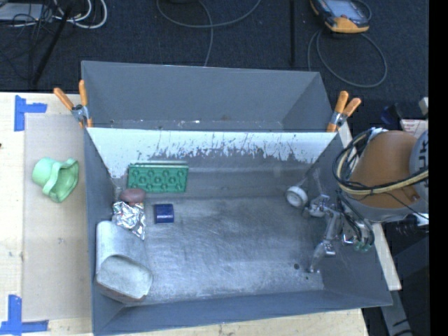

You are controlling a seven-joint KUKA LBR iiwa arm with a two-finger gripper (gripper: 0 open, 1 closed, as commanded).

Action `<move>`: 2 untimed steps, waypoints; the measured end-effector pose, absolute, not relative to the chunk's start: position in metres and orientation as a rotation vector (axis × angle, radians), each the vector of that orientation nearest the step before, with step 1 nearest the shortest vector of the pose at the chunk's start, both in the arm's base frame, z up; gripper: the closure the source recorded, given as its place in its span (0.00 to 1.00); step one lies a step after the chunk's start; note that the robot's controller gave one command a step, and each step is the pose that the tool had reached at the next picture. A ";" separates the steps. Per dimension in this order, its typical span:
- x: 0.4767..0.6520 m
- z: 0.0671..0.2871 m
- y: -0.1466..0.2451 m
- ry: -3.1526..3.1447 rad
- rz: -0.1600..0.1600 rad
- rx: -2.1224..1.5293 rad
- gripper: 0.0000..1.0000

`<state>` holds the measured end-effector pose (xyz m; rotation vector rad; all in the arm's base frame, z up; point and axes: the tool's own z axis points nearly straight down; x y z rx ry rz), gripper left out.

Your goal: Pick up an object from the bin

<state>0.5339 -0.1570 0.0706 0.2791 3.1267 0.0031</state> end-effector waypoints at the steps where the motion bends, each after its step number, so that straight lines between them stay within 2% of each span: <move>1: 0.514 0.189 -0.157 3.122 -0.002 0.285 0.00; 2: 0.593 0.108 -0.157 3.114 -0.007 -0.162 0.00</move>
Offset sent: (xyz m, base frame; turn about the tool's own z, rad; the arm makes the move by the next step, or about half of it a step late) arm -0.0219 -0.0003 0.1144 0.0032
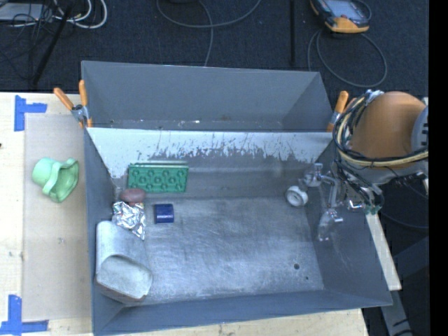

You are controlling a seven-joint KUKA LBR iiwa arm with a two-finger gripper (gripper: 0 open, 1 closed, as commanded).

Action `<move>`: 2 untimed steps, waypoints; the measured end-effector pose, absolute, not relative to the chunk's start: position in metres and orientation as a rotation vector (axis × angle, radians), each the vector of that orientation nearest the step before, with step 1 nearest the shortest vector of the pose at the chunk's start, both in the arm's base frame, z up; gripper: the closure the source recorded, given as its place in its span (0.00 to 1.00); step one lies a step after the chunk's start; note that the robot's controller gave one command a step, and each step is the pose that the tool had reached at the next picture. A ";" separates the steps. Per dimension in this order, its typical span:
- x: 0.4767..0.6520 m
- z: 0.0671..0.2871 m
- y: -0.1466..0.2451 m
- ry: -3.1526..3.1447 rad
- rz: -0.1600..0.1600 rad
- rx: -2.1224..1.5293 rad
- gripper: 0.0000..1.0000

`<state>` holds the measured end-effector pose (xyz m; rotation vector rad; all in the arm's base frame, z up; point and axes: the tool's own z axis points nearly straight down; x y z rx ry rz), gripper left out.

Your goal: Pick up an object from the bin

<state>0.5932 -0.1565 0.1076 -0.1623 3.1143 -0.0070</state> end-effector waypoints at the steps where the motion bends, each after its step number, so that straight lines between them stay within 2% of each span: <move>1: 0.622 0.075 -0.127 3.141 0.003 -0.076 0.00; 2: 0.570 0.145 -0.098 3.131 0.001 -0.237 0.00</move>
Offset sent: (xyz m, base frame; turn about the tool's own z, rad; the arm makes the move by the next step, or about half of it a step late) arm 0.0278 0.0267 -0.0315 0.0578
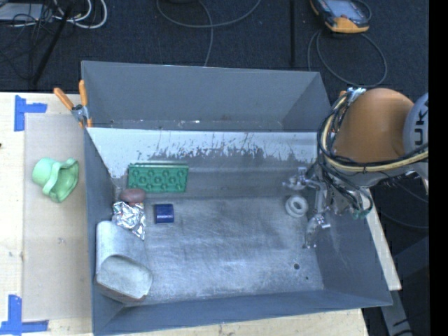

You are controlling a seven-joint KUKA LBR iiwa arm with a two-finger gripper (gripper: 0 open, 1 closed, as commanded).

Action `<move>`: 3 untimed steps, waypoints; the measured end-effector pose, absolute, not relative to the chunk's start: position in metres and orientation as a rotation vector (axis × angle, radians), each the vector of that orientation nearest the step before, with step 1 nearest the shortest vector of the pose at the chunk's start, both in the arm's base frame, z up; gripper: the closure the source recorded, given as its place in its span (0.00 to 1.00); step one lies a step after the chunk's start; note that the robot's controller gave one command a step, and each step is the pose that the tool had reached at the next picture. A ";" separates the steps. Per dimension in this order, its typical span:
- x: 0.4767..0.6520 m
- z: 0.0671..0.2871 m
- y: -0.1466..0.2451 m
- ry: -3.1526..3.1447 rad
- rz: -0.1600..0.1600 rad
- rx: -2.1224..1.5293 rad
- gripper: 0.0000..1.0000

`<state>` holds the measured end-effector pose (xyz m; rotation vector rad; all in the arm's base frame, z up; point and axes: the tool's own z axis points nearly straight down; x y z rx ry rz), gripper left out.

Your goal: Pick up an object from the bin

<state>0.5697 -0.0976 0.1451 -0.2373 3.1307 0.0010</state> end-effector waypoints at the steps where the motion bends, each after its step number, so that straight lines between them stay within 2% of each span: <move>1: 0.610 0.112 -0.142 3.137 -0.002 -0.117 0.00; 2: 0.620 0.072 -0.144 3.124 0.000 0.314 0.00; 3: 0.622 0.076 -0.144 3.117 -0.001 0.311 1.00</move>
Offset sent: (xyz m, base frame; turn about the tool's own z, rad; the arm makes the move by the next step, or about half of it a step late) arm 0.0392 -0.0430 -0.0315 0.0726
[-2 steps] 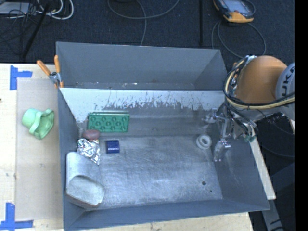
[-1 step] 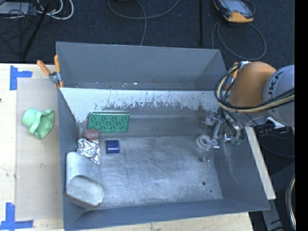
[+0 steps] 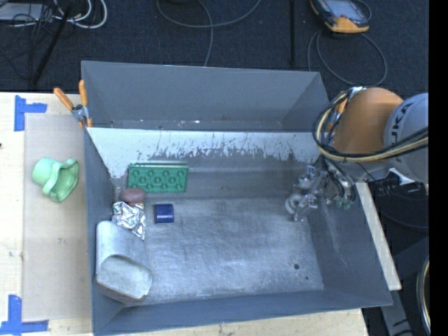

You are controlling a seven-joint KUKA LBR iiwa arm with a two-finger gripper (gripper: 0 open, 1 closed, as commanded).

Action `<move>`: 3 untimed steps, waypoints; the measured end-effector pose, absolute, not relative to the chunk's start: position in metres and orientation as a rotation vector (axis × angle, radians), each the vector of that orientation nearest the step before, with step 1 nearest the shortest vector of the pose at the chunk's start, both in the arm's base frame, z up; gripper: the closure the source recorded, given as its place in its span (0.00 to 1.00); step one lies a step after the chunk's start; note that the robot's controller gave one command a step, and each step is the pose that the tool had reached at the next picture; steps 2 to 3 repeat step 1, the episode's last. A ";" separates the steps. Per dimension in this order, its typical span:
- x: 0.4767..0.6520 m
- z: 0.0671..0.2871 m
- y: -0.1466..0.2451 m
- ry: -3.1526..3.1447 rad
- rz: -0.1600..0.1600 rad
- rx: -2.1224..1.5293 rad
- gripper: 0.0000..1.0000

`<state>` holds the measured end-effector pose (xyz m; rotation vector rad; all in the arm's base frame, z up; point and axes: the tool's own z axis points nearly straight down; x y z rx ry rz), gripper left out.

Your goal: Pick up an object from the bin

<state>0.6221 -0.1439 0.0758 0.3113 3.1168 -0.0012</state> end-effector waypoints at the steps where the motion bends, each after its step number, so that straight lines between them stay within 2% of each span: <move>1: 0.603 0.249 -0.152 3.128 -0.003 0.145 1.00; 3: 0.603 0.249 -0.152 3.128 -0.003 0.145 1.00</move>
Offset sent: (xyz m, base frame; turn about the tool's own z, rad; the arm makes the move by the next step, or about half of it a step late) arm -0.0212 -0.0080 0.1679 -0.1070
